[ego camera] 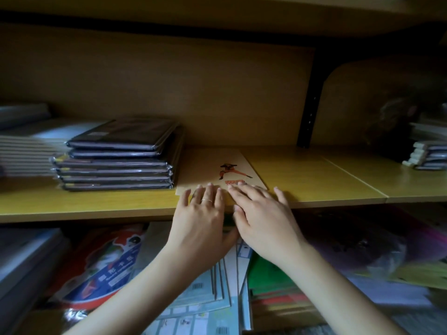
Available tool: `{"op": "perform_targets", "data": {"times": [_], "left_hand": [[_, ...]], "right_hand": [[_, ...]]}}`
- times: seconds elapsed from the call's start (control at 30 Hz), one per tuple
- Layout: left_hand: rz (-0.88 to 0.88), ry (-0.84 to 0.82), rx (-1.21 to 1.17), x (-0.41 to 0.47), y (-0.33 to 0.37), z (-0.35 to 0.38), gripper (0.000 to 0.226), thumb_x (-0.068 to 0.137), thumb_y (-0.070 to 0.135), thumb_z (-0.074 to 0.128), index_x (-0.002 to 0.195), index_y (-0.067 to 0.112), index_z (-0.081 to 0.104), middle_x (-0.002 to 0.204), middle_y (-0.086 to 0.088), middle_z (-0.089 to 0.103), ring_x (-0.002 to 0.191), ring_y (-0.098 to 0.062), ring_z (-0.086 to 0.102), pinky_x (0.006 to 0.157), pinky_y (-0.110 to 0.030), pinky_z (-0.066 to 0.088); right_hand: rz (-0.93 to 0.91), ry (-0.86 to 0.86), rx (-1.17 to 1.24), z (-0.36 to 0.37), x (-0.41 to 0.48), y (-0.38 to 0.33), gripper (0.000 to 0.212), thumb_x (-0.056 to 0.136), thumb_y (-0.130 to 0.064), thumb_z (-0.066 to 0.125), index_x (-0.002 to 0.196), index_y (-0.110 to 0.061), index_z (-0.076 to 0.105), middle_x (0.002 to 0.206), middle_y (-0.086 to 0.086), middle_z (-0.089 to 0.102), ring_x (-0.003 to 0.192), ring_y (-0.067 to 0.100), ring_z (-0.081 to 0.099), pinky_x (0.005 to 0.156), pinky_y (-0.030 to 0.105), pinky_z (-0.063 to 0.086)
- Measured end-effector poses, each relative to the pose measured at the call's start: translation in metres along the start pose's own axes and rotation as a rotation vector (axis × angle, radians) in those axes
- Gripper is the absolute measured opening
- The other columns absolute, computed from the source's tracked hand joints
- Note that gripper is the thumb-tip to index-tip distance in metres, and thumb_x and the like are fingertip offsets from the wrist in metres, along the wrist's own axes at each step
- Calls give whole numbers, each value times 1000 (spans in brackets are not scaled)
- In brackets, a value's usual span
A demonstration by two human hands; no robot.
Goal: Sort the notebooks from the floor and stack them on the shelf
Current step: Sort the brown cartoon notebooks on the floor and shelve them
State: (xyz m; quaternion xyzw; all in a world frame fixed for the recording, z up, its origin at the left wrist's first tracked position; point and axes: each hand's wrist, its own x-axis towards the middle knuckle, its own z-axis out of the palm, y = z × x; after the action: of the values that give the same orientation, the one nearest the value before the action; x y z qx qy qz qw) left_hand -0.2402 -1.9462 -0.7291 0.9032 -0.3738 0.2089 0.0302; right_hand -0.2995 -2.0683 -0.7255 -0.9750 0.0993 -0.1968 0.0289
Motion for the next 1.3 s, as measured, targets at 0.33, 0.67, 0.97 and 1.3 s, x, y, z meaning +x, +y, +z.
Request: {"op": "perform_targets", "data": {"times": [0.33, 0.67, 0.97, 1.3], "left_hand": [[-9, -86, 91, 6, -5, -1, 90, 84, 71, 27, 150, 12, 9, 158, -12, 10, 146, -26, 10, 117, -45, 5], [928, 75, -231, -69, 72, 54, 35, 80, 28, 52, 112, 14, 60, 128, -10, 56, 109, -26, 54, 95, -37, 43], [986, -734, -232, -156, 132, 137, 57, 92, 37, 48, 143, 15, 32, 150, -12, 30, 138, -23, 31, 112, -36, 27], [555, -1106, -481, -233, 154, 169, 89, 86, 36, 60, 149, 8, 3, 158, -10, 3, 145, -23, 9, 117, -35, 16]], "right_hand": [[-161, 162, 81, 27, -23, 19, 49, 95, -32, 20, 144, -35, 27, 150, -15, 29, 140, 3, 20, 118, 31, 5], [27, 220, 237, 64, -179, 80, 46, 74, -7, 51, 117, -22, 48, 117, -7, 51, 106, 14, 53, 94, 14, 35], [744, -297, 212, 122, -350, 104, 49, 82, -18, 63, 129, -14, 47, 124, 8, 47, 118, 26, 49, 98, 30, 37], [1293, -296, 697, 149, -393, 87, 14, 79, -16, 69, 92, -12, 64, 82, 1, 66, 79, 15, 64, 58, 20, 44]]}}
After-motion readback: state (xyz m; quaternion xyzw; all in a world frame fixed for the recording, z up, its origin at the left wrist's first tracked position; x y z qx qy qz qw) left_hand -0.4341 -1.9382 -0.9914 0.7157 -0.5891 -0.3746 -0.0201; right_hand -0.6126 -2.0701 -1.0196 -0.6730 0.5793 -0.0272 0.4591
